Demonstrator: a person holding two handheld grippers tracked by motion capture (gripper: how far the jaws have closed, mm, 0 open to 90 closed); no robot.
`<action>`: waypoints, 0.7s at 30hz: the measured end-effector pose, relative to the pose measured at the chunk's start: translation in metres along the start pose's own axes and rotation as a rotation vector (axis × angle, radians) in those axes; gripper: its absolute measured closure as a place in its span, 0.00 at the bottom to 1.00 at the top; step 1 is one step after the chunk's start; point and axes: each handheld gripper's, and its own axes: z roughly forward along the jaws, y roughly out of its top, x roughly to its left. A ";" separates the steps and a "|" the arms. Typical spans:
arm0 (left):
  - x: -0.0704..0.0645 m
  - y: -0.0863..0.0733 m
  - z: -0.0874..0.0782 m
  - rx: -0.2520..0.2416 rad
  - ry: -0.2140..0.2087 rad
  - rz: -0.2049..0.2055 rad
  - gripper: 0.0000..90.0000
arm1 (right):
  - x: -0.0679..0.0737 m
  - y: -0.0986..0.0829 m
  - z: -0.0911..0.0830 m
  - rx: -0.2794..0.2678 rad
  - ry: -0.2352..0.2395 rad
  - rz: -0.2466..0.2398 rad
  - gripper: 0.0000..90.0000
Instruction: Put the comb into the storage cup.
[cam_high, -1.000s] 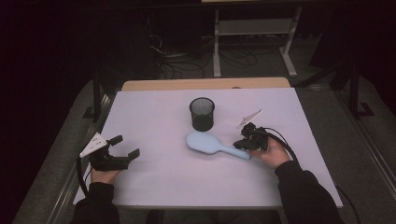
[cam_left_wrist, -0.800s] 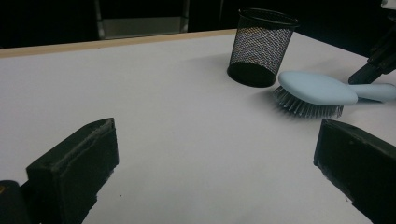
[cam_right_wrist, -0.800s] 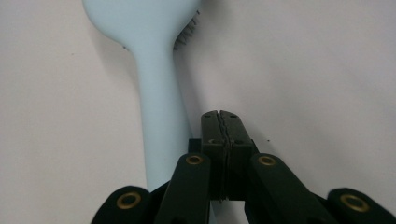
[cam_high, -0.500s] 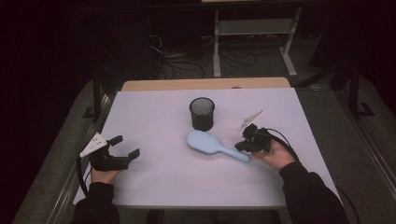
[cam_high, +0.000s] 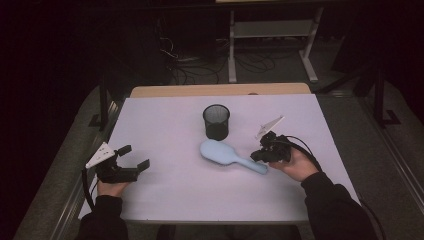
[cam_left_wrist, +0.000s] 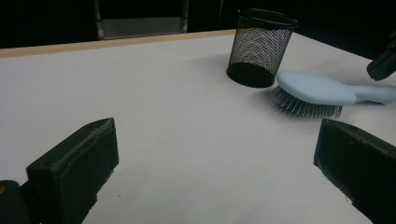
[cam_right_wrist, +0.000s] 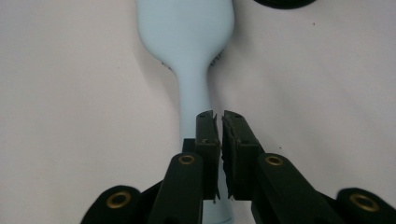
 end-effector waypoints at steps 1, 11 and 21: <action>0.000 0.000 0.000 0.000 0.000 0.000 0.00 | 0.000 0.002 -0.001 -0.002 0.001 -0.005 0.91; 0.000 0.000 0.000 -0.002 0.000 -0.001 0.00 | 0.004 0.014 -0.005 0.010 0.004 -0.014 0.73; 0.000 0.000 0.000 -0.002 -0.001 -0.001 0.00 | 0.004 0.019 0.000 -0.014 -0.050 -0.002 0.41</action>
